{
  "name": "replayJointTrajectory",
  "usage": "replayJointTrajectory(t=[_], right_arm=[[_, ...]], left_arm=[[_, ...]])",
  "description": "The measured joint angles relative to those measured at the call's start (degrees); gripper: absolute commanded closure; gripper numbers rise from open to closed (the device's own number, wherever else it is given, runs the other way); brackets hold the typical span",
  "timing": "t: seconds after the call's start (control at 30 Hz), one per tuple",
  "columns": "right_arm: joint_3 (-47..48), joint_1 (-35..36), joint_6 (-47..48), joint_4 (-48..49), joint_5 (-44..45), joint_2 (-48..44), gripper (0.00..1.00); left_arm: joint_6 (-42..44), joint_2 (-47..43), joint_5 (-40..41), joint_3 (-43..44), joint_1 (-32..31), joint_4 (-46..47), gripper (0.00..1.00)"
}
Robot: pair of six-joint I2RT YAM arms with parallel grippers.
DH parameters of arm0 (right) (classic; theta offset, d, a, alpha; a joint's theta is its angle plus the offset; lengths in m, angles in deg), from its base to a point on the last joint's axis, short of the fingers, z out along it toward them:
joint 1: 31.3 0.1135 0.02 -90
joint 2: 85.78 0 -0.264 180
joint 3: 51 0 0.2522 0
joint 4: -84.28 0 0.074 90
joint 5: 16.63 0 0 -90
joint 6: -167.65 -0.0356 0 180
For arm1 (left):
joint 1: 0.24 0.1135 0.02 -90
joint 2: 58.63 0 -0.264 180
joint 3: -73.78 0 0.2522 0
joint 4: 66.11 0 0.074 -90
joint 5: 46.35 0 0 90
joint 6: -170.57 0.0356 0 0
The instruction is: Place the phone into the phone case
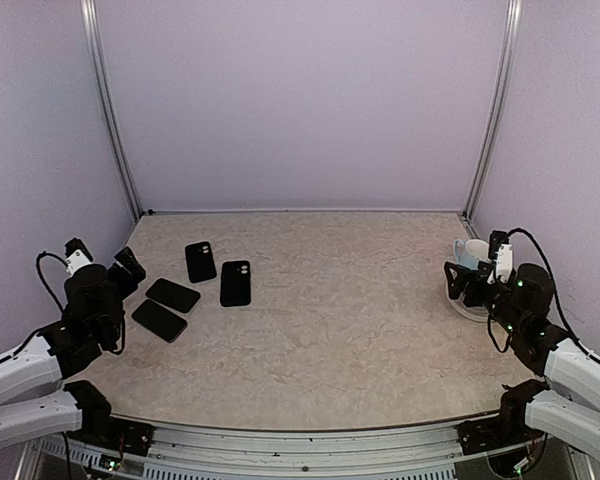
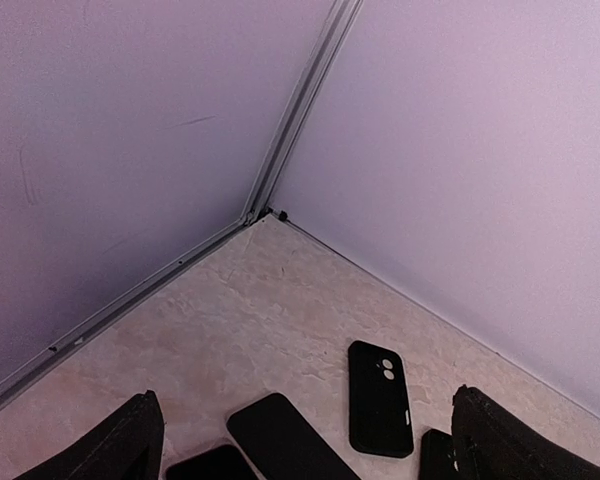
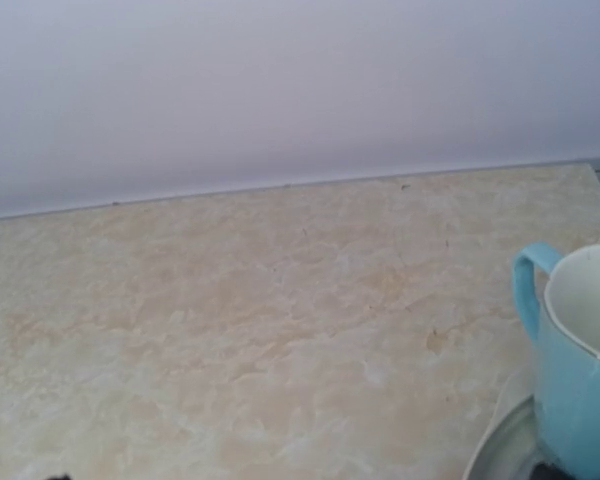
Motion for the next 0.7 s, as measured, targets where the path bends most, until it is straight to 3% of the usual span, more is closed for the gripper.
replayJointTrajectory(t=[0.4,0.7], right_arm=[[-1.0,0.0,-2.8,6.4,-3.2,-4.0,0.01],[7.0,0.0,-0.2,5.5,-17.2,5.5,0.03]], left_arm=[[0.1,3.1,-4.0,1.5,0.0,-0.8,0.01],[-0.1,21.3,-14.1,16.3,-0.1,-4.2,0.02]])
